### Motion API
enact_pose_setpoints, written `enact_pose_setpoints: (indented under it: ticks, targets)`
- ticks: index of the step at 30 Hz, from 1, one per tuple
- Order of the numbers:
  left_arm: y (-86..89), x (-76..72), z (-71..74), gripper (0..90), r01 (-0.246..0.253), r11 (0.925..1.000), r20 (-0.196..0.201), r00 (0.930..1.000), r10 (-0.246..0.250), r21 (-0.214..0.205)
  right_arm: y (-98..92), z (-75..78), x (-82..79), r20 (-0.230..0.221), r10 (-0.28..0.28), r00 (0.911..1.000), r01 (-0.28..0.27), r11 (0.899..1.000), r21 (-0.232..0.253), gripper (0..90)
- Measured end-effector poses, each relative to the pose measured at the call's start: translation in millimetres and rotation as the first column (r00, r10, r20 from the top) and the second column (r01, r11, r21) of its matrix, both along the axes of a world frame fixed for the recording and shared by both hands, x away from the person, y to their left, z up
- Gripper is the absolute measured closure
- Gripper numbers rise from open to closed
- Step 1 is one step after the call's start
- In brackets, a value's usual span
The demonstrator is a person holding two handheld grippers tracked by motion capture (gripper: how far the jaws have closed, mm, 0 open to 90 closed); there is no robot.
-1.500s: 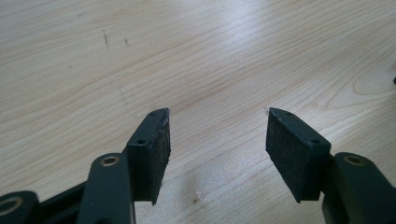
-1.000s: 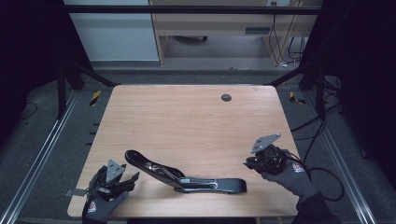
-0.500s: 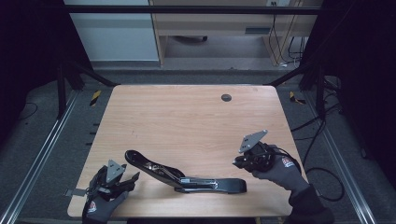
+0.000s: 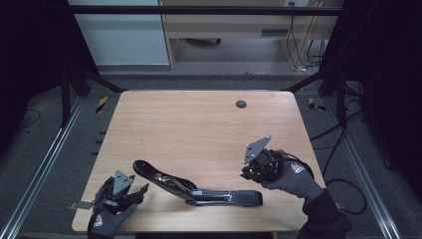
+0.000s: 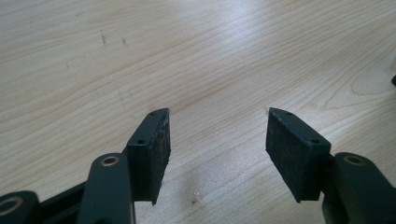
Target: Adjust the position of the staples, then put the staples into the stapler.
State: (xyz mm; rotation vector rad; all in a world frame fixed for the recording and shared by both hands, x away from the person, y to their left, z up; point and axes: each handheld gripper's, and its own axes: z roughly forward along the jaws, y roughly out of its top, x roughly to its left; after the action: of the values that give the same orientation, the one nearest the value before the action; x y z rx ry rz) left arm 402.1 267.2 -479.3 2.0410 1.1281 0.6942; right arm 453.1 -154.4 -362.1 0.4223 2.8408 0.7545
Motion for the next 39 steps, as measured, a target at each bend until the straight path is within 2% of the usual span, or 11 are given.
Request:
enact_pose_setpoints:
  ticks: [15, 25, 39]
  targets:
    - [0.8, 0.5, -0.4, 40.3, 0.005, 0.9999, -0.002, 1.0000, -0.005, -0.013, 18.3, 5.5, 1.7, -0.013, 0.050, 0.9987, -0.050, 0.998, -0.022, 78.4]
    - [0.7, 0.4, 0.0, 40.3, 0.004, 1.0000, 0.001, 1.0000, -0.004, -0.009, 34.7, 2.4, 4.0, -0.035, 0.089, 0.9955, -0.090, 0.995, -0.053, 78.4]
    - [-0.1, 0.3, 0.2, 40.2, 0.006, 1.0000, 0.001, 1.0000, -0.006, -0.007, 51.4, 0.8, 0.0, -0.041, 0.114, 0.9926, -0.116, 0.991, -0.061, 78.4]
